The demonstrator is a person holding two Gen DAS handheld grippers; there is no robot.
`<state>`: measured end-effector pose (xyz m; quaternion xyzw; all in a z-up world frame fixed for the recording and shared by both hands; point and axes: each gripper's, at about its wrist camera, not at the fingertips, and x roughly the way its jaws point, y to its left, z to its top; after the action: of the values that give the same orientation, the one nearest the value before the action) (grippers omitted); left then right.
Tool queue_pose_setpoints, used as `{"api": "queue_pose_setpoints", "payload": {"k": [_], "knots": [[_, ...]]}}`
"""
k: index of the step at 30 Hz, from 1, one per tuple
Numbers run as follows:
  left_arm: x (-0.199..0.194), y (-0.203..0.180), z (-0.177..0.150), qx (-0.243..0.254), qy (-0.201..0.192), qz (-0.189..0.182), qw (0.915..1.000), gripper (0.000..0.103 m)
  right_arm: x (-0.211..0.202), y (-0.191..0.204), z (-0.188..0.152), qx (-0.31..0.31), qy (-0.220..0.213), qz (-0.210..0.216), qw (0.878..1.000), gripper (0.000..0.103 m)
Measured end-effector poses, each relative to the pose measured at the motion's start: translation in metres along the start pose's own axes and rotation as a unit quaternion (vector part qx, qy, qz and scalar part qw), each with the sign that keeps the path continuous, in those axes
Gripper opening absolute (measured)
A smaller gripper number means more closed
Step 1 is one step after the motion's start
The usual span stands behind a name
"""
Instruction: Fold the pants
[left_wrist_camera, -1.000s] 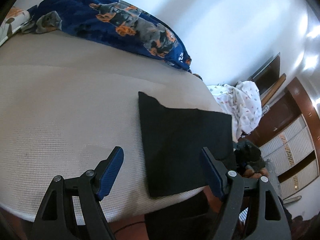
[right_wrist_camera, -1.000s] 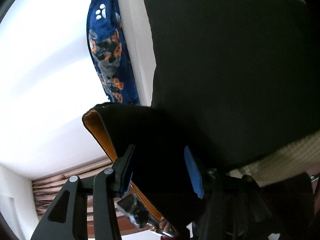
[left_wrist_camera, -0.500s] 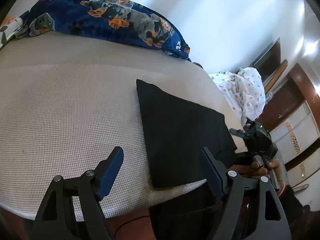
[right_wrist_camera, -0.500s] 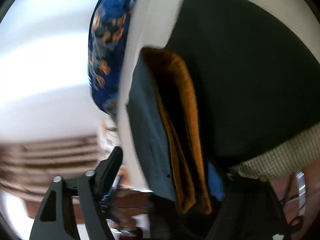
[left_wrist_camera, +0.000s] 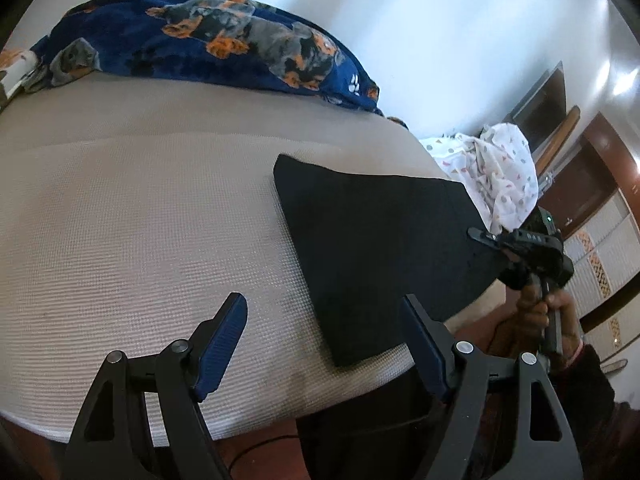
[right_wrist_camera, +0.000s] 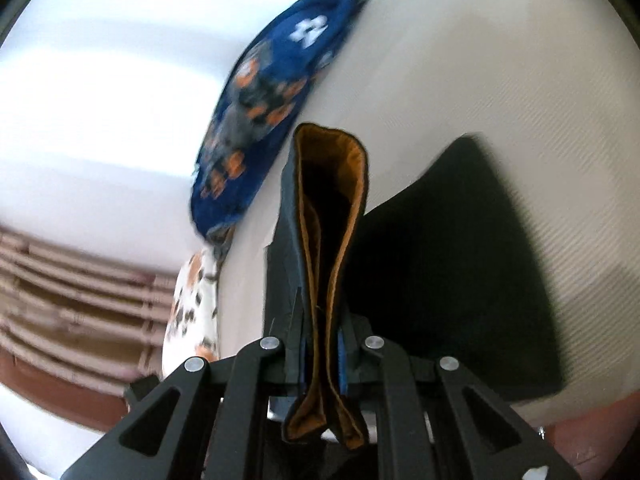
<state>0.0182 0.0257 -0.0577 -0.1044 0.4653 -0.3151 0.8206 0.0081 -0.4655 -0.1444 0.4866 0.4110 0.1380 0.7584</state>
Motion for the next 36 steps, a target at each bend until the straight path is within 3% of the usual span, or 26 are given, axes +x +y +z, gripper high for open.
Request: {"api": "queue_pose_setpoints", "payload": {"k": [7, 12, 17, 20, 25, 28, 30, 36], "knots": [[0.026, -0.018, 0.0, 0.026, 0.027, 0.006, 0.9993, 0.078, -0.016, -0.061, 0.012, 0.061, -0.016, 0.018, 0.998, 0.012], [0.04, -0.028, 0.007, 0.035, 0.036, 0.004, 0.9987, 0.078, -0.015, -0.063, 0.01, 0.054, -0.018, 0.027, 0.998, 0.012], [0.051, -0.037, 0.012, 0.045, 0.035, 0.005, 0.9984, 0.078, -0.02, -0.08, 0.007, 0.051, -0.02, 0.009, 0.998, 0.012], [0.056, -0.036, 0.011, 0.042, 0.038, 0.005, 0.9984, 0.078, -0.027, -0.079, 0.007, 0.053, -0.029, 0.002, 0.998, 0.018], [0.058, -0.024, 0.011, 0.023, 0.034, -0.003, 0.9991, 0.078, -0.048, -0.06, 0.001, 0.021, -0.046, -0.044, 0.998, 0.021], [0.061, -0.015, 0.012, 0.006, 0.037, -0.011, 0.9993, 0.078, -0.051, -0.05, -0.005, -0.005, -0.047, -0.077, 0.996, 0.029], [0.065, -0.01, 0.013, 0.006, 0.04, -0.004, 0.9992, 0.078, -0.048, -0.045, -0.005, -0.024, -0.048, -0.106, 0.993, 0.033], [0.076, -0.01, 0.016, 0.031, 0.047, 0.022, 0.9982, 0.078, -0.031, -0.044, 0.003, -0.044, -0.028, -0.131, 0.99, 0.036]]}}
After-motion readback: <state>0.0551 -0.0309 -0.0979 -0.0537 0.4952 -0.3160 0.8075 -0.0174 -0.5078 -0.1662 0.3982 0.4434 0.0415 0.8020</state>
